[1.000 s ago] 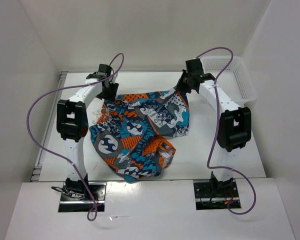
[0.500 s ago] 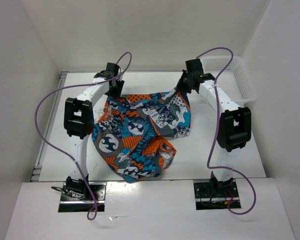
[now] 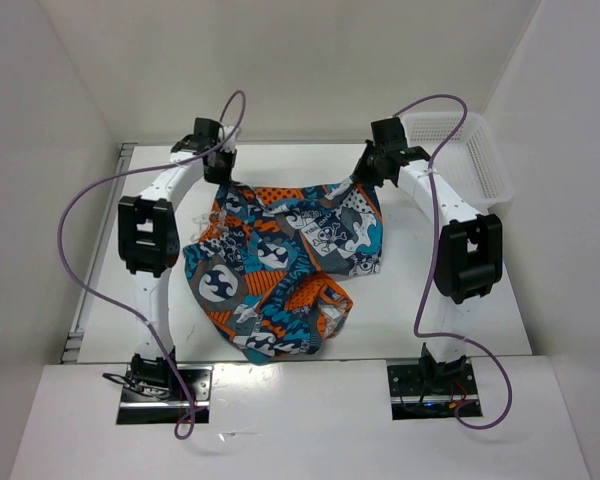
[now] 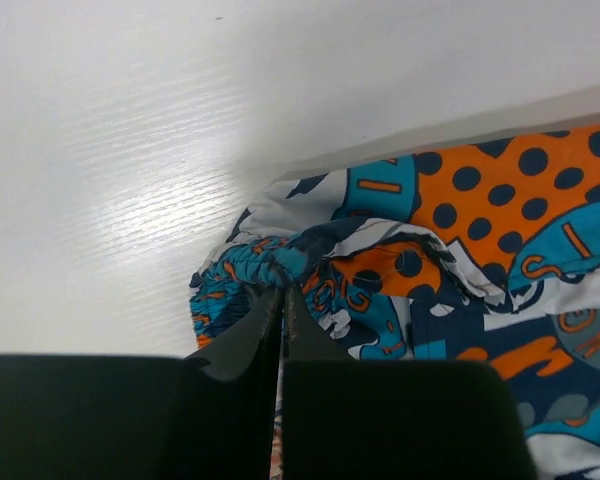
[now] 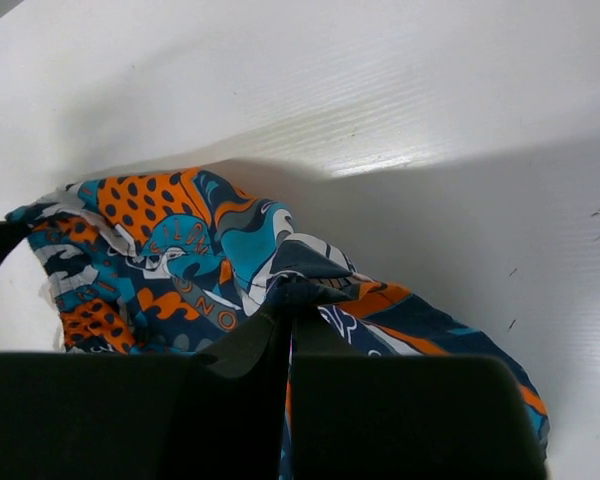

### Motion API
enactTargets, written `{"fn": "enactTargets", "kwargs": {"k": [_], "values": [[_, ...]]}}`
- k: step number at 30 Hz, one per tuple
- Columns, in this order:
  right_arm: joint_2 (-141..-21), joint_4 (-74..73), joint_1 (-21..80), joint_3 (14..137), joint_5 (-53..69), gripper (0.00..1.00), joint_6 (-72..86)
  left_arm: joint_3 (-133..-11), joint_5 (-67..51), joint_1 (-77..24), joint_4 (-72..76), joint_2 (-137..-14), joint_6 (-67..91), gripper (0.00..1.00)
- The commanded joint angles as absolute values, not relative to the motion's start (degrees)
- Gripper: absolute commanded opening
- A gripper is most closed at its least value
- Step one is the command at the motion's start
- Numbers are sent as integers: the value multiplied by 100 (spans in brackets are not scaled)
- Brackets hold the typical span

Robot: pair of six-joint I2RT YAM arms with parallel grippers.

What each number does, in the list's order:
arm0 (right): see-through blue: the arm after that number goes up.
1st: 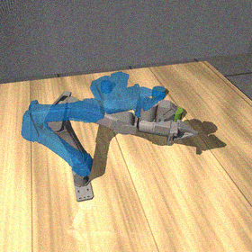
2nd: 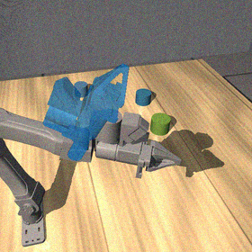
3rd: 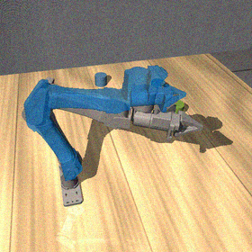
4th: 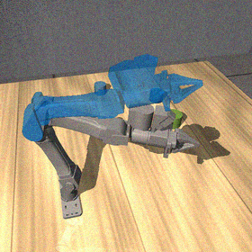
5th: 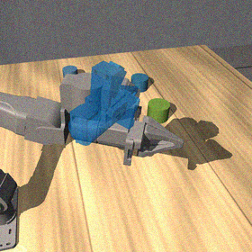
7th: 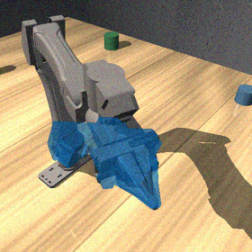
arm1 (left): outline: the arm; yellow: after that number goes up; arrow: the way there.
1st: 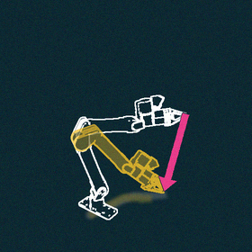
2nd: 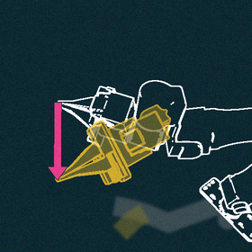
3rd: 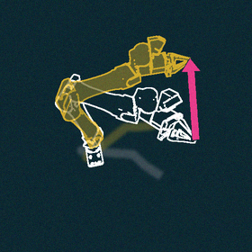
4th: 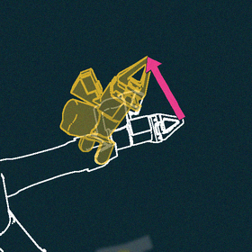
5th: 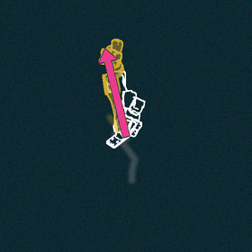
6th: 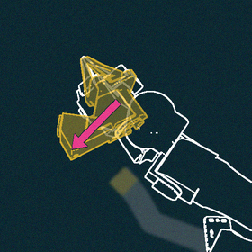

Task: Fold and stack the shorts
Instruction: Flatten the shorts out, then fold the shorts

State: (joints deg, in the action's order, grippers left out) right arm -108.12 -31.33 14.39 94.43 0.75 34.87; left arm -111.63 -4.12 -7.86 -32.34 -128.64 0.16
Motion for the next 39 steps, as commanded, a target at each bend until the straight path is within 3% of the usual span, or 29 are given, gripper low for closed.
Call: {"fn": "enactTargets", "kwargs": {"k": [1,9,15,28,31,39], "values": [[-10556,-3173,1503,9475,-114,0,3480,-11154,-1317,-414,-3190,-12095,0,0],[-10767,-3296,1187,10037,35,0,3358,-10609,-3064,622,-2919,-11462,0,0],[-10767,-3410,1126,10405,35,0,3182,-10546,-3673,835,-2812,-11066,0,0],[-10556,-4807,1072,13341,185,0,2654,-11443,-4455,1011,-1847,-9564,0,0],[-10091,-4869,1072,13237,123,0,2707,-11085,-4456,1011,-1249,-9001,0,0],[-8088,-4333,1072,11303,465,0,3076,-10635,-4210,1124,-1055,-7507,0,0]]}}
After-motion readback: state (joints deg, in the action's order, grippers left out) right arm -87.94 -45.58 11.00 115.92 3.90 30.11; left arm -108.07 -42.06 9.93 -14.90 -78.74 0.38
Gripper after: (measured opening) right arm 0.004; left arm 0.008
